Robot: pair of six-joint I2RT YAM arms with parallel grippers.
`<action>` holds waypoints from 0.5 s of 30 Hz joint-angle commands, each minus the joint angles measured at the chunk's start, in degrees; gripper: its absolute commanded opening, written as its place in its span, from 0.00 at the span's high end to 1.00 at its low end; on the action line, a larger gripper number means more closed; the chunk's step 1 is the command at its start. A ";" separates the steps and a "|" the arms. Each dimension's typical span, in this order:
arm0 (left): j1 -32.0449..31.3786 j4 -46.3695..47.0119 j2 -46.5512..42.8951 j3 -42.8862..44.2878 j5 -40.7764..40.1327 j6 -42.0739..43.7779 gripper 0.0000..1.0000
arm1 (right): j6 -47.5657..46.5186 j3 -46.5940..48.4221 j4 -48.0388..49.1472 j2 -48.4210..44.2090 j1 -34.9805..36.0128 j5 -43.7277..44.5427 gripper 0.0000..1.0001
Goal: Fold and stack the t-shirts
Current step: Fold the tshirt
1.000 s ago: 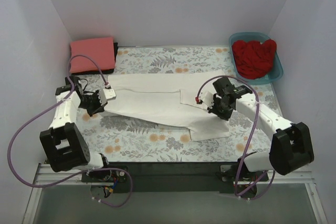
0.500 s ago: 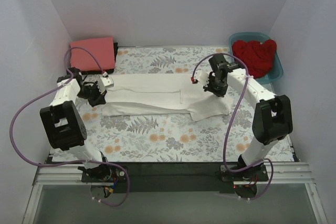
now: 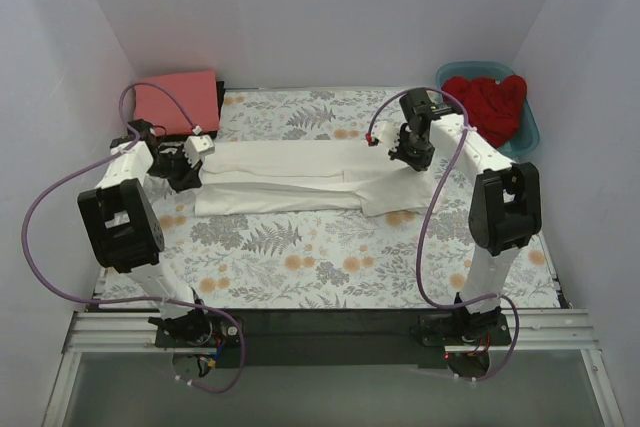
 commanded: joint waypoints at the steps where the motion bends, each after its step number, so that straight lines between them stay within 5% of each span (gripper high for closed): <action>1: -0.45 1.88 0.41 2.64 1.14 -1.07 1.00 | -2.62 3.31 -1.19 0.88 -0.20 0.02 0.99; 15: -1.24 5.40 4.28 4.84 -0.36 -3.53 1.00 | -2.36 8.76 -1.19 6.68 -0.90 -0.51 0.99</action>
